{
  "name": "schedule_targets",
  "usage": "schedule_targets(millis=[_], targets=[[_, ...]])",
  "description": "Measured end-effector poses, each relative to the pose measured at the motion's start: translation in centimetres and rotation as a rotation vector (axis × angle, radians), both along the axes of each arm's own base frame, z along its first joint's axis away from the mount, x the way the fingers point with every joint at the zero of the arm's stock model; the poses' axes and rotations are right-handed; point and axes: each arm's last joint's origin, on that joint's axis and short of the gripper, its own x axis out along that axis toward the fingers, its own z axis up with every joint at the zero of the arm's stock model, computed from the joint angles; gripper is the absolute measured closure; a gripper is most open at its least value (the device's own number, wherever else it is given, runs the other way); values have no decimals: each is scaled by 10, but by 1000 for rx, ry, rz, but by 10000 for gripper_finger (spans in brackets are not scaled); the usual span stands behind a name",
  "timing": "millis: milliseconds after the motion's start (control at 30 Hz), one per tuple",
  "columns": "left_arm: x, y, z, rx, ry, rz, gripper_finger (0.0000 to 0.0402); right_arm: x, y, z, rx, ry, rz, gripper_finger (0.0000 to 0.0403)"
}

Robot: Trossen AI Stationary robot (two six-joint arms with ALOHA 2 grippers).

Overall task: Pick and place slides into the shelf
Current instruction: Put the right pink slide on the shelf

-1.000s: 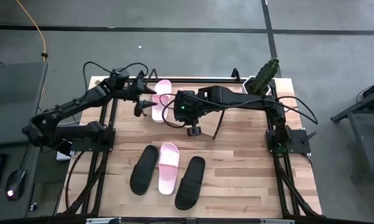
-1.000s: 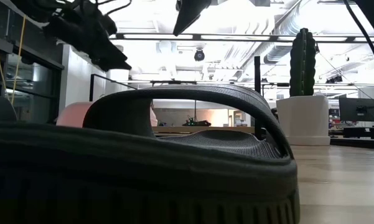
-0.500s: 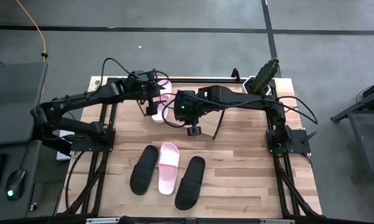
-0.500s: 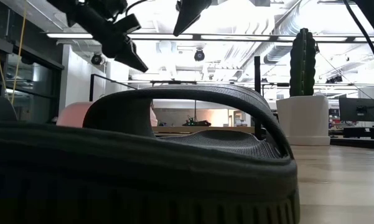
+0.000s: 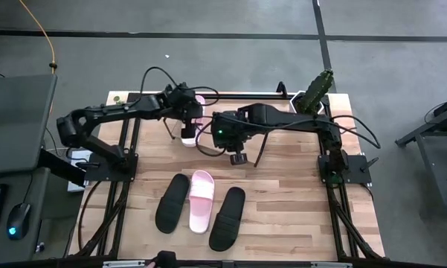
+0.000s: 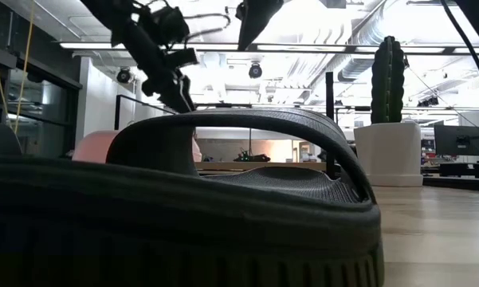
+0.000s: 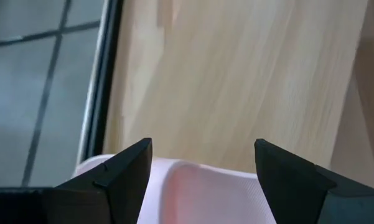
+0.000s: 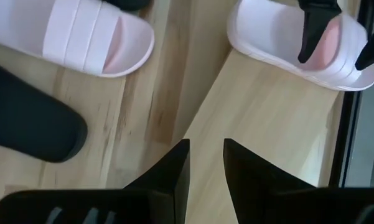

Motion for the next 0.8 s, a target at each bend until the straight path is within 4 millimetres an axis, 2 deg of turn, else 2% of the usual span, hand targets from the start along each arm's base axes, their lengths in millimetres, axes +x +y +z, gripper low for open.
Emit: schedule_targets(millis=[267, 800], targets=[[8, 4, -19, -76, 34, -5, 137, -2, 9, -1, 0, 18, 22, 316], [4, -3, -25, -221, 49, -57, 137, -2, 9, 0, -1, 17, 22, 316]])
